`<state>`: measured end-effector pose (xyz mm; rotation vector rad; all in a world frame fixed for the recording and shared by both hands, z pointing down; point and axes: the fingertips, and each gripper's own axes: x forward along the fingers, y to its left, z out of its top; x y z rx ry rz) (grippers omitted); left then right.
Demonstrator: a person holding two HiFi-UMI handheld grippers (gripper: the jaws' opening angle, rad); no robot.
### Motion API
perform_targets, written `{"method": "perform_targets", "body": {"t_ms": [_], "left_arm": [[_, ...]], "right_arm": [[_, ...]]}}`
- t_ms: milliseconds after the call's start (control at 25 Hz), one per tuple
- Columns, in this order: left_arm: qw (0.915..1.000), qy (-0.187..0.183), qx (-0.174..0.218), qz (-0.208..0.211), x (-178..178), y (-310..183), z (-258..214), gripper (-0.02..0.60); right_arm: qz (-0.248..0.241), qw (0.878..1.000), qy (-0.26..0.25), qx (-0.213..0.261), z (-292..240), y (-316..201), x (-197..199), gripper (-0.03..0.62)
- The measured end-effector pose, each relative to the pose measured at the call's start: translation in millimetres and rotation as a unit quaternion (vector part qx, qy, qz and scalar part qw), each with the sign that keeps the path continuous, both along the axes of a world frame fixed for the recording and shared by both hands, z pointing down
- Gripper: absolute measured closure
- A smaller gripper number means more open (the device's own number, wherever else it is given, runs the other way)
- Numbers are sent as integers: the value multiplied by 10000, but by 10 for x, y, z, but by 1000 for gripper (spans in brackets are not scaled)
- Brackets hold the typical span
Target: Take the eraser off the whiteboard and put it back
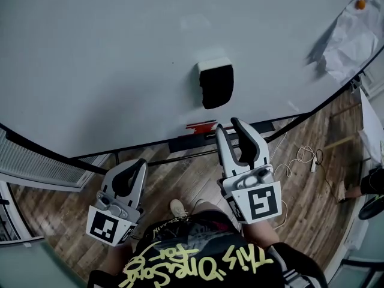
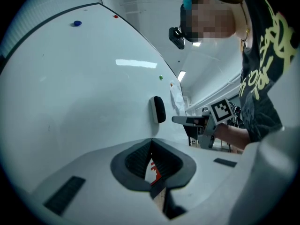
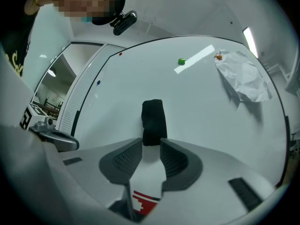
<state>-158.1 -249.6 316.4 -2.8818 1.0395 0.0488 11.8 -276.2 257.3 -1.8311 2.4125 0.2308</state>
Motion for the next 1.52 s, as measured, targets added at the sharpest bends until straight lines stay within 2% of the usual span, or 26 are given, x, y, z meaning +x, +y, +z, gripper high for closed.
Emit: {"method": "perform_targets", "body": {"t_ms": [160,360,480,760,920,1520], "left_arm": [[10000,81,-12,-9,-39,28,-7,574],[9999,7,-50,-140,-147,22,60,574],[9999,32,-36,-154,-163,29,44,574],[9997,-8,-70,-218,-231,30,63,574],[9996,36,26,-282,-283,5,13,574],[9990,6,-92,-429,-401,-16,55,574]], "right_arm": [[64,9997,244,-52,5,-47,19,439],[175,9990,411,53,-93,-144,-13,370],[276,9985,454,111,-149,-225,-25,347],[493,9966,637,176,-205,-387,-58,332],[511,9968,594,184,-214,-458,-72,330],[652,9963,526,190,-202,-651,-88,332]]}}
